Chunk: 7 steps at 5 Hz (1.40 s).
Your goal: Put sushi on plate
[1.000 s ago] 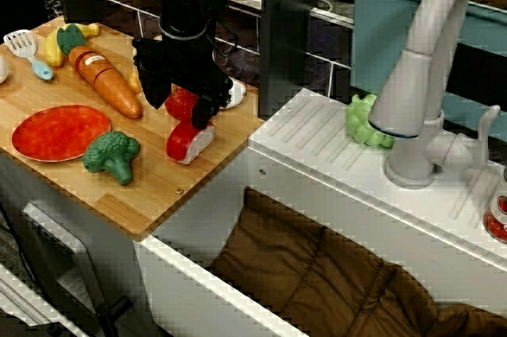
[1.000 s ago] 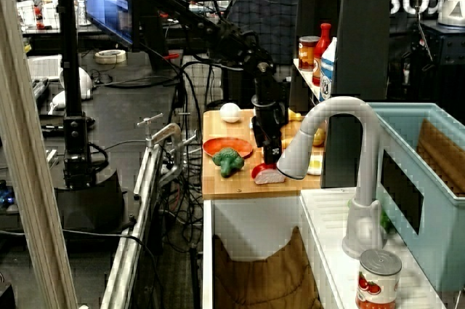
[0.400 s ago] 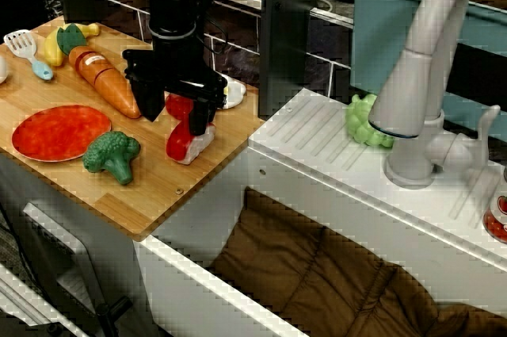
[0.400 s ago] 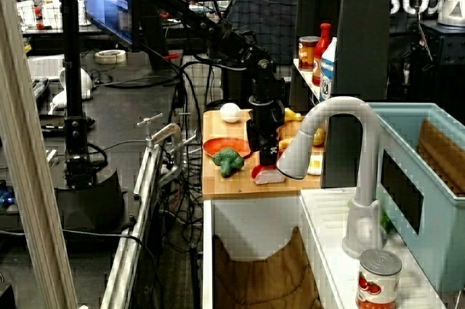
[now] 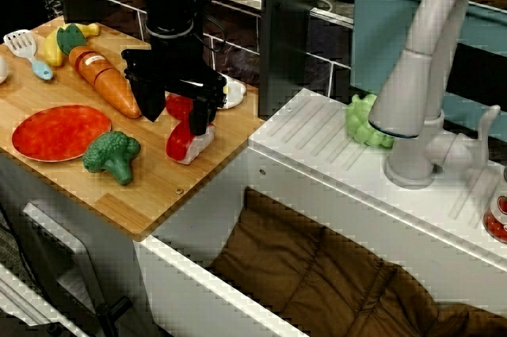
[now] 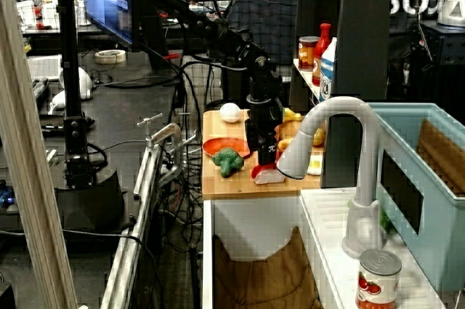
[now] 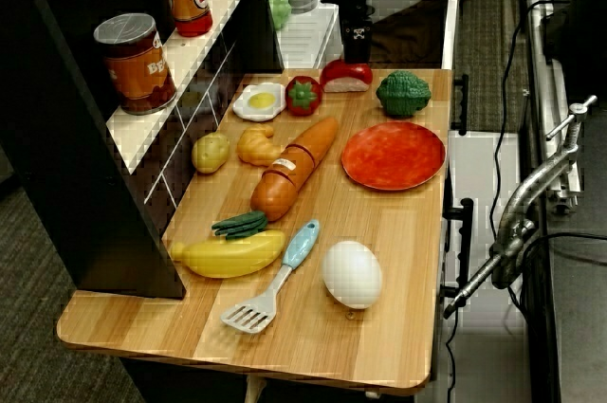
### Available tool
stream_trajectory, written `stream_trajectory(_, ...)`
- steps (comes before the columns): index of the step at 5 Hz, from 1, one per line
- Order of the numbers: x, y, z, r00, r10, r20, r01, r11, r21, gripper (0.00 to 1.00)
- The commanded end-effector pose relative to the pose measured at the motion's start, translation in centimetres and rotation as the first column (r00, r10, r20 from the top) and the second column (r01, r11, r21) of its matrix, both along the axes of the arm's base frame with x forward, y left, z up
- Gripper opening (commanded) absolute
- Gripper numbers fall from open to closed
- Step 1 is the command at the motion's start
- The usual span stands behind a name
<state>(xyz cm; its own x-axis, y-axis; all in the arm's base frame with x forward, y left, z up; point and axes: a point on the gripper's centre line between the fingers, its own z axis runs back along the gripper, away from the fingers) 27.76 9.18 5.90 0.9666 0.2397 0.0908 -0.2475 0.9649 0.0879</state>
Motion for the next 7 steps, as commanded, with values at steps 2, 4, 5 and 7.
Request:
stream_trajectory(2, 1.5, -0.7, -4.5, 0.995, 0.004, 0.101, -0.008, 0.999, 0.034, 1.0)
stream_trajectory(4, 0.2, -0.7, -5.1, 0.997, -0.015, 0.077, 0.012, 0.999, 0.033, 0.0)
stream_trajectory(5, 0.3, -0.5, -3.9, 0.997, -0.048, 0.053, 0.046, 0.999, 0.025, 0.0)
stream_trajectory(7, 1.5, 1.0, 6.0, 0.992, -0.091, -0.085, 0.085, 0.994, -0.071, 0.0)
